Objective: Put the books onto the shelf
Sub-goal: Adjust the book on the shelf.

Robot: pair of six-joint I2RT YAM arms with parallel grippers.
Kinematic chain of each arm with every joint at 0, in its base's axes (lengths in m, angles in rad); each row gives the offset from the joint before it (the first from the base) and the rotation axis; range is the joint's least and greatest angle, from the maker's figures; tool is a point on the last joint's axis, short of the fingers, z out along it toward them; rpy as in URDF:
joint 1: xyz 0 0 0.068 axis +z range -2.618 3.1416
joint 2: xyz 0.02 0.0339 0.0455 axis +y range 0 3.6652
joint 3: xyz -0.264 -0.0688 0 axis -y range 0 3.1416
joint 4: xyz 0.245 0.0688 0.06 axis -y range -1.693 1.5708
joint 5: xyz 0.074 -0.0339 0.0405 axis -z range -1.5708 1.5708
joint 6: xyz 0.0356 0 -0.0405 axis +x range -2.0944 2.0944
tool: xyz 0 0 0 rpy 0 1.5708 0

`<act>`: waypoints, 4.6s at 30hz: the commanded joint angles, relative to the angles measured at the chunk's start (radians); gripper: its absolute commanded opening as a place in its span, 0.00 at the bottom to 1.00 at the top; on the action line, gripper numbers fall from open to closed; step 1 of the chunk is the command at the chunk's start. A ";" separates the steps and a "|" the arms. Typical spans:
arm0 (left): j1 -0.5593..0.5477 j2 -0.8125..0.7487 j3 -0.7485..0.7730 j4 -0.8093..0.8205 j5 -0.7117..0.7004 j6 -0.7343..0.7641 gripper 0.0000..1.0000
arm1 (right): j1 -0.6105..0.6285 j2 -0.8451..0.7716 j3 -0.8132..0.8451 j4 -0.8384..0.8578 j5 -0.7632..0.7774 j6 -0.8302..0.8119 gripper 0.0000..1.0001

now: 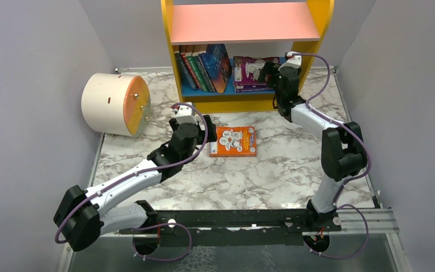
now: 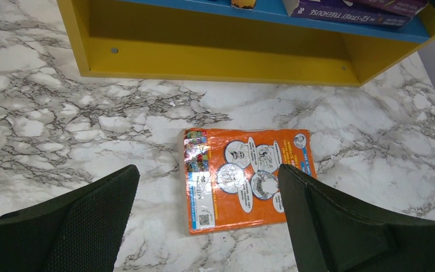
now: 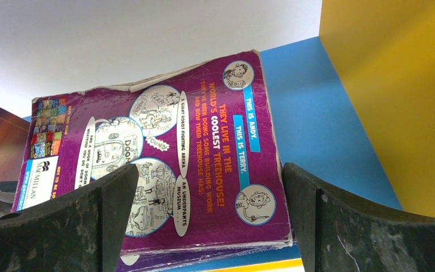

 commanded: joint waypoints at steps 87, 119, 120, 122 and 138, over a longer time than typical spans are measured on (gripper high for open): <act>0.018 -0.045 -0.027 -0.002 0.024 -0.011 0.88 | -0.114 -0.144 -0.189 0.017 -0.229 0.226 1.00; 0.021 0.333 0.440 0.058 0.339 0.253 0.88 | -0.130 -0.338 -0.199 -0.152 -0.264 0.148 1.00; 0.022 0.362 0.474 0.045 0.342 0.262 0.88 | -0.130 -0.344 -0.199 -0.158 -0.269 0.146 1.00; 0.025 0.423 0.533 0.024 0.346 0.278 0.88 | -0.130 -0.354 -0.201 -0.172 -0.277 0.143 1.00; 0.096 0.749 0.886 -0.098 0.325 0.320 0.88 | -0.130 -0.414 -0.228 -0.216 -0.300 0.130 1.00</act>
